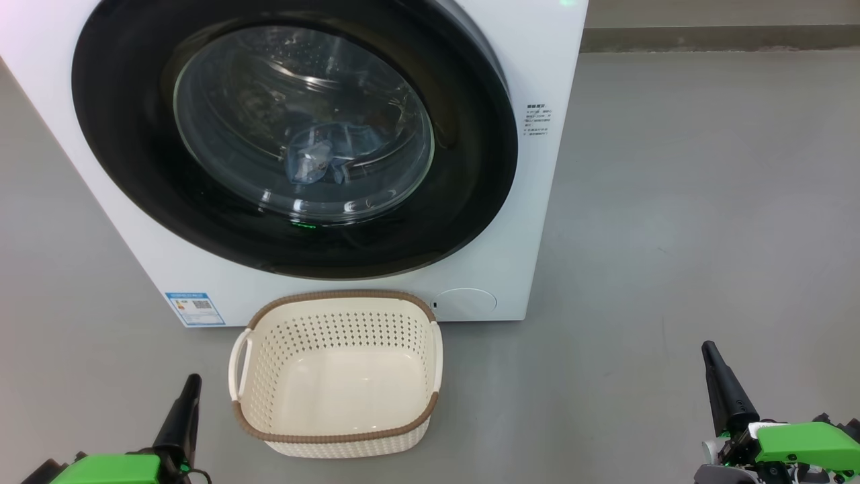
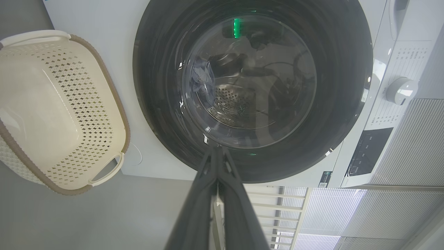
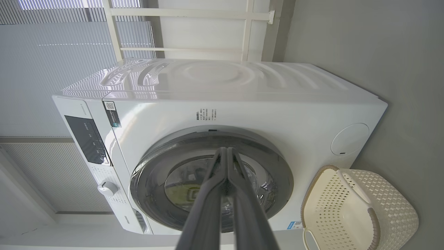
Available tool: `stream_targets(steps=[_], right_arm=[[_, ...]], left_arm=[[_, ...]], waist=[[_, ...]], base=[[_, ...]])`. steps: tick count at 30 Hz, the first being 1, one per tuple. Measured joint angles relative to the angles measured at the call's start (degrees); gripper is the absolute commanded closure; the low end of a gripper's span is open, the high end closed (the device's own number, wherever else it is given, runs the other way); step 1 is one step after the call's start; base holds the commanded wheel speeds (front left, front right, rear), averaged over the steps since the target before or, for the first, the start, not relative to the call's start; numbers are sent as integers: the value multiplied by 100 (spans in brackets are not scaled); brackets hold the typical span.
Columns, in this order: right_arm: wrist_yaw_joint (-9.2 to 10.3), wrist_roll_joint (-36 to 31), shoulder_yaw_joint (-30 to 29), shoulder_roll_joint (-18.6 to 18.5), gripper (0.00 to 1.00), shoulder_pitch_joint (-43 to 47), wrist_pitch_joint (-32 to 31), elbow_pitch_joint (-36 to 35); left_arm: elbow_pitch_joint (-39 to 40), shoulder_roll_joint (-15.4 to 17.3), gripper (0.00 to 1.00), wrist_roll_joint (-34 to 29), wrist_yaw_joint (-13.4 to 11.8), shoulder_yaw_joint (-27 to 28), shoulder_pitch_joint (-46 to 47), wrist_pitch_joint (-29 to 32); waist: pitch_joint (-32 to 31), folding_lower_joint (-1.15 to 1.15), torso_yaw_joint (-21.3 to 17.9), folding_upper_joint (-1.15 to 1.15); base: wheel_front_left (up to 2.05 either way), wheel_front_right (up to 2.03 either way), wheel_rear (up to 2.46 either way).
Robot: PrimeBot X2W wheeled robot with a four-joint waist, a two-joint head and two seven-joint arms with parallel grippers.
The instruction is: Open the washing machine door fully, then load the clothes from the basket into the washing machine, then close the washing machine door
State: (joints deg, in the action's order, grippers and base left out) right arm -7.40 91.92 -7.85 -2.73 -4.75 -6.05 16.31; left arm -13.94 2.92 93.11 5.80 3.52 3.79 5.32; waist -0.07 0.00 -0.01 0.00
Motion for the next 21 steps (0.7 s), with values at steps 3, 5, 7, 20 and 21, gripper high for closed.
stream_targets(steps=[3, 5, 7, 20, 21], right_arm=[[0, 1, 0, 0, 100, 0, 0, 0], [0, 1, -1, 0, 100, 0, 0, 0], [0, 1, -1, 0, 100, 0, 0, 0], [0, 1, -1, 0, 100, 0, 0, 0], [0, 0, -1, 0, 100, 0, 0, 0]], left_arm=[[0, -1, 100, 0, 0, 1, 0, 4], [0, -1, 100, 0, 0, 2, 0, 5], [0, -2, 100, 0, 0, 3, 0, 5], [0, -10, 100, 0, 0, 9, 0, 5], [0, -11, 100, 0, 0, 9, 0, 5]], waist=[[0, 0, 0, 0], [0, 0, 0, 0], [0, 0, 0, 0], [0, 0, 0, 0], [0, 0, 0, 0]], base=[[0, 0, 0], [0, 0, 0], [0, 0, 0], [0, 0, 0], [0, 0, 0]])
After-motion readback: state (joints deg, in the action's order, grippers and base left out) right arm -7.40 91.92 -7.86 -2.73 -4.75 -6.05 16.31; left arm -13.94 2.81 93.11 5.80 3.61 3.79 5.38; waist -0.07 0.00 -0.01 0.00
